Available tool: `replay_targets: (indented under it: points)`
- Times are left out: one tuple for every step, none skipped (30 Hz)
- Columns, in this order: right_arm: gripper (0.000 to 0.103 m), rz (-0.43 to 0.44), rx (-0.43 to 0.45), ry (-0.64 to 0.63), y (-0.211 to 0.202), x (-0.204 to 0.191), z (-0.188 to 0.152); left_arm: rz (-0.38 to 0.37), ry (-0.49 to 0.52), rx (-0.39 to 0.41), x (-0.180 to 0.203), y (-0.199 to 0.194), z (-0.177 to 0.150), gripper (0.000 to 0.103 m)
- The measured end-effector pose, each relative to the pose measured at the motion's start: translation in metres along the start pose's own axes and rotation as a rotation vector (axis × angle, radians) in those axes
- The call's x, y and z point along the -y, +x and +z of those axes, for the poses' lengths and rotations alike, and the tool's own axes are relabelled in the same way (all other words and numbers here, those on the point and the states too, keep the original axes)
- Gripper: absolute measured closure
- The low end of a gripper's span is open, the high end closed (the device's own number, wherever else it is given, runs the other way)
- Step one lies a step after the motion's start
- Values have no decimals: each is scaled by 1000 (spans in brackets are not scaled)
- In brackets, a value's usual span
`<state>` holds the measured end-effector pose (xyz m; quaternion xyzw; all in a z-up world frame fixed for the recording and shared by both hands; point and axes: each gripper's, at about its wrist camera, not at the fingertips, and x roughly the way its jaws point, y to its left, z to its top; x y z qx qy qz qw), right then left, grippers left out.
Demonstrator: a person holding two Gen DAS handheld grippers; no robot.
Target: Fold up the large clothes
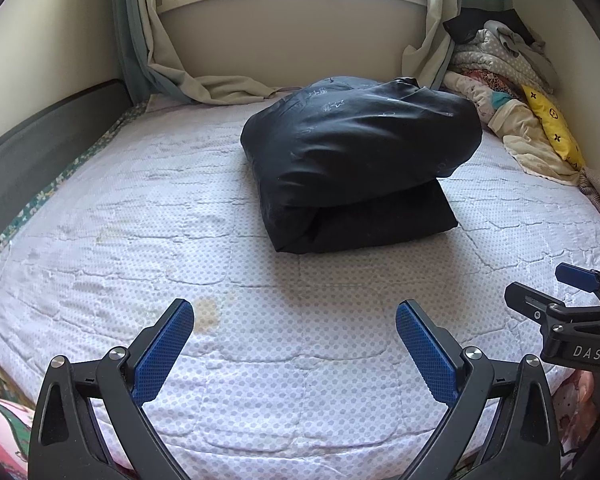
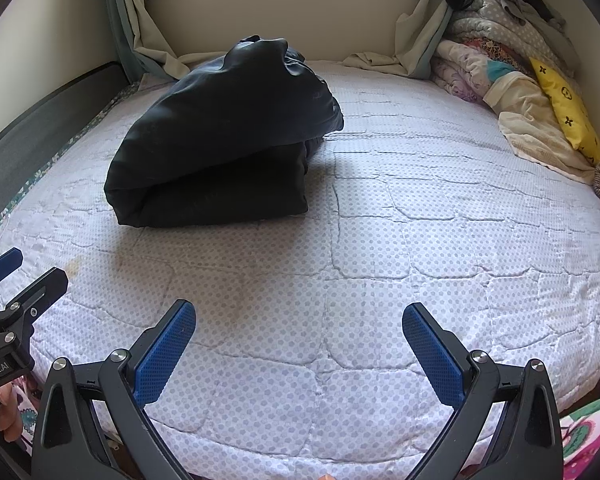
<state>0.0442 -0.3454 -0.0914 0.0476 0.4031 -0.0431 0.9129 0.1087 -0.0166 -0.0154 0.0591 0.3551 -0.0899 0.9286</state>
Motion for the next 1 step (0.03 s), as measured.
replay_targets:
  points:
    - [0,0,-2,1,0,0,0,2,-4,-4,-1,1,0,0]
